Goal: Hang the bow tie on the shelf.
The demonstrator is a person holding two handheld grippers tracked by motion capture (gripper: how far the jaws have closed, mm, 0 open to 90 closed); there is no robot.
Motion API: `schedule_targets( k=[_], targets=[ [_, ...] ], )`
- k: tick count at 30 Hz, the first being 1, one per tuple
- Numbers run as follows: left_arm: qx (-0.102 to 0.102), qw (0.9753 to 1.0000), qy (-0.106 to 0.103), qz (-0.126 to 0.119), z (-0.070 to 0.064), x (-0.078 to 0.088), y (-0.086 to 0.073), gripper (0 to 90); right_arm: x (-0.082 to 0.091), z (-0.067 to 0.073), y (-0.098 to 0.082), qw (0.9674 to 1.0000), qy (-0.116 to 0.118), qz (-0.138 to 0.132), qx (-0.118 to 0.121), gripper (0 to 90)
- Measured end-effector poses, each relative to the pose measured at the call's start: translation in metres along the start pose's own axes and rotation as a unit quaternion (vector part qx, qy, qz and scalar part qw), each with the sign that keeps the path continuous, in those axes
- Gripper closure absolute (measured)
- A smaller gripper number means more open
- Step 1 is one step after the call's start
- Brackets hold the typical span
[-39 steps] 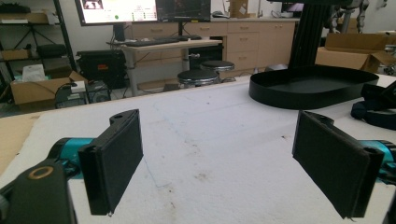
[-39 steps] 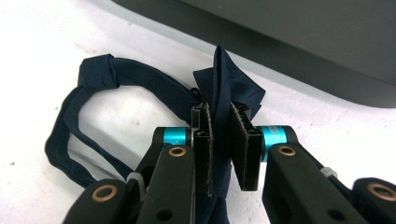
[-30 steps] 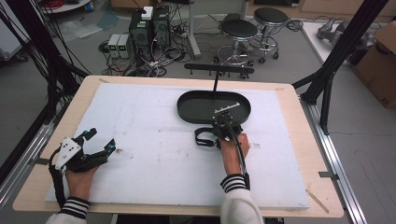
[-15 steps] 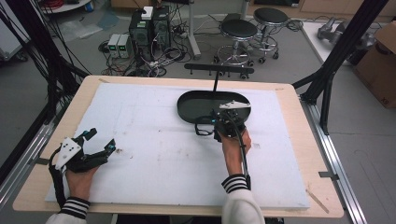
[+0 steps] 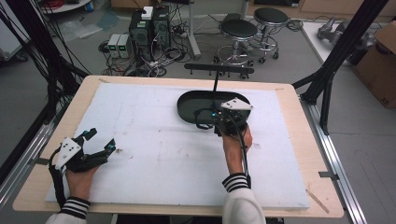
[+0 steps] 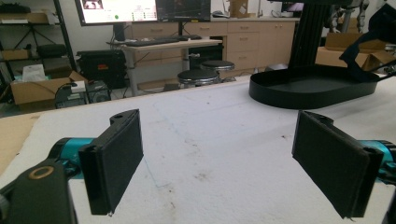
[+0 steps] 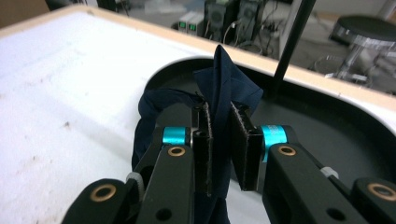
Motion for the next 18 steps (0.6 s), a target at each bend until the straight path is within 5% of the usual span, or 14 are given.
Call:
schedule_targets(
  k=[9, 18],
  targets=[
    [0.0, 1.0, 0.0, 0.0, 0.0, 0.0, 0.0, 16.6, 0.008, 0.002, 0.009, 0.9981, -0.009, -0.056, 0.022, 79.6],
    [0.001, 1.0, 0.0, 0.0, 0.0, 0.0, 0.0, 17.0, 0.011, 0.001, 0.017, 0.9963, -0.025, -0.075, 0.034, 79.8]
  ],
)
Point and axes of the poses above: each handheld gripper's, and its own axes: x roughly backward along the jaws, y roughly out of its top, z roughly to its left, the point moved 3 cm from there along -x, roughly forward along the jaws, and after that the axes turned 2 degrees about -z, right-handed, at the moved point
